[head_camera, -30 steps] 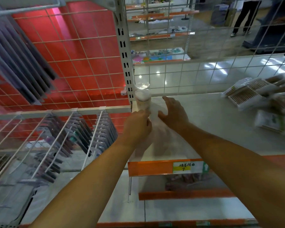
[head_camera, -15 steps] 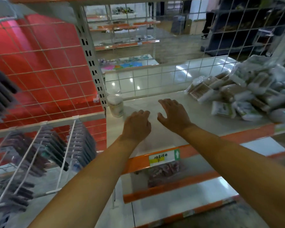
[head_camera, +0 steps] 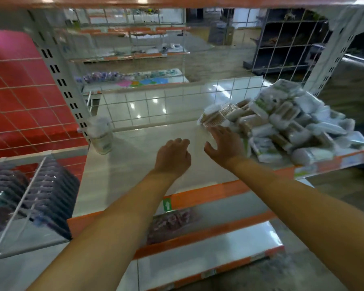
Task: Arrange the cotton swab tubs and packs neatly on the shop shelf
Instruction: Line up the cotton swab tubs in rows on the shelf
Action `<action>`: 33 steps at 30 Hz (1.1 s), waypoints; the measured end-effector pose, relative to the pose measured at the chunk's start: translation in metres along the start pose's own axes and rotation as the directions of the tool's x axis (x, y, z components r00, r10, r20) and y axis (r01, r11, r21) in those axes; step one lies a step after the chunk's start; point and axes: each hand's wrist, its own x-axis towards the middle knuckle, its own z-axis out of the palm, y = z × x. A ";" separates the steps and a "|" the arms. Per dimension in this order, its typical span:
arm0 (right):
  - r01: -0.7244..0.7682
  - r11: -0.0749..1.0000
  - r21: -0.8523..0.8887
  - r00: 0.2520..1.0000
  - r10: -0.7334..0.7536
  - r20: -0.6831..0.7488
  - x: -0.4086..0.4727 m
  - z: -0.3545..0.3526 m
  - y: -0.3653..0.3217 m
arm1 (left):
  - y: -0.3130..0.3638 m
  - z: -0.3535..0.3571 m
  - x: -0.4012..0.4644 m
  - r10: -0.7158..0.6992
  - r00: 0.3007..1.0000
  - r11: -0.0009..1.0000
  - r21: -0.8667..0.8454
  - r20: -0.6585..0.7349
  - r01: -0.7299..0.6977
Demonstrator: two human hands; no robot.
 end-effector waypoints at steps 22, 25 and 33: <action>0.002 1.000 0.016 0.996 0.000 -0.088 0.012 -0.062 0.201 | 0.157 0.046 0.085 0.115 0.987 0.990 -0.065 -0.115 -0.123; 0.036 0.999 -0.033 0.996 -0.039 -0.082 0.014 -0.065 0.221 | 0.173 0.055 0.097 0.110 0.991 0.994 0.006 -0.082 -0.110; 0.125 0.979 -0.160 0.992 -0.123 0.020 0.015 -0.062 0.243 | 0.202 0.068 0.114 0.133 0.988 0.991 -0.023 -0.075 -0.135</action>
